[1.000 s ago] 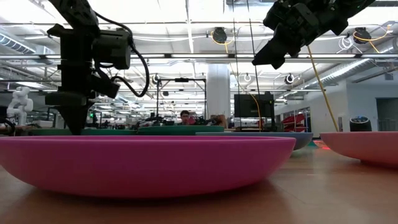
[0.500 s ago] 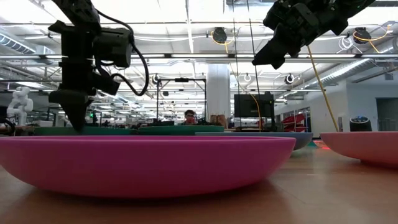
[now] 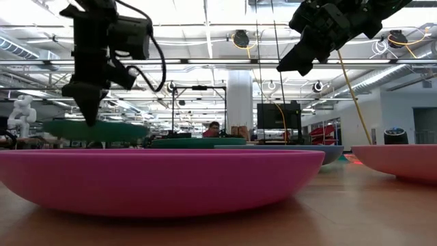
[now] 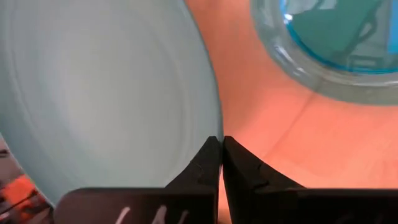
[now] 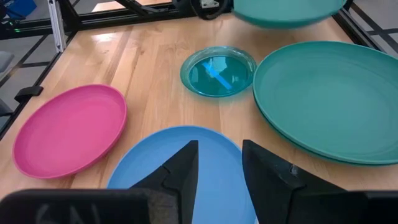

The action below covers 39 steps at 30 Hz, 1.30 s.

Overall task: Stack plastic plates
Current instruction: Stack the green plate on top of the green plate

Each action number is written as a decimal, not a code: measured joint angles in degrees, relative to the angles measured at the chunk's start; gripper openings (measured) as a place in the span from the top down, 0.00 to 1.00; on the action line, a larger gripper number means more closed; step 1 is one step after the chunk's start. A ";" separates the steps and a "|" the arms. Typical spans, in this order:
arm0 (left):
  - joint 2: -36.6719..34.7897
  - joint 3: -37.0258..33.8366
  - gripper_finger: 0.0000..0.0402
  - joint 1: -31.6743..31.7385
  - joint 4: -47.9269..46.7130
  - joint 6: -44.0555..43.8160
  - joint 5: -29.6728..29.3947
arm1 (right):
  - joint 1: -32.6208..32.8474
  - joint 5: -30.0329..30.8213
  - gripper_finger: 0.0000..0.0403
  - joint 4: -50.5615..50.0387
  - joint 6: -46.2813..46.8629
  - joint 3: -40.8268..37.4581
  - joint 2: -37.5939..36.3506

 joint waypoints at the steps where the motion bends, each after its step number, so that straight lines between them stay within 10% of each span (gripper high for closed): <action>1: 0.00 0.99 0.98 0.00 -1.22 -0.04 -0.73 | -0.02 0.00 0.71 0.00 0.00 0.00 0.00; 15: -0.02 13.17 0.99 -2.01 10.14 5.25 -1.60 | 0.00 0.00 0.71 0.00 0.00 0.00 0.00; 39: 1.41 13.33 0.99 -2.49 37.70 9.52 3.23 | 0.00 0.00 0.71 0.00 0.00 0.00 0.00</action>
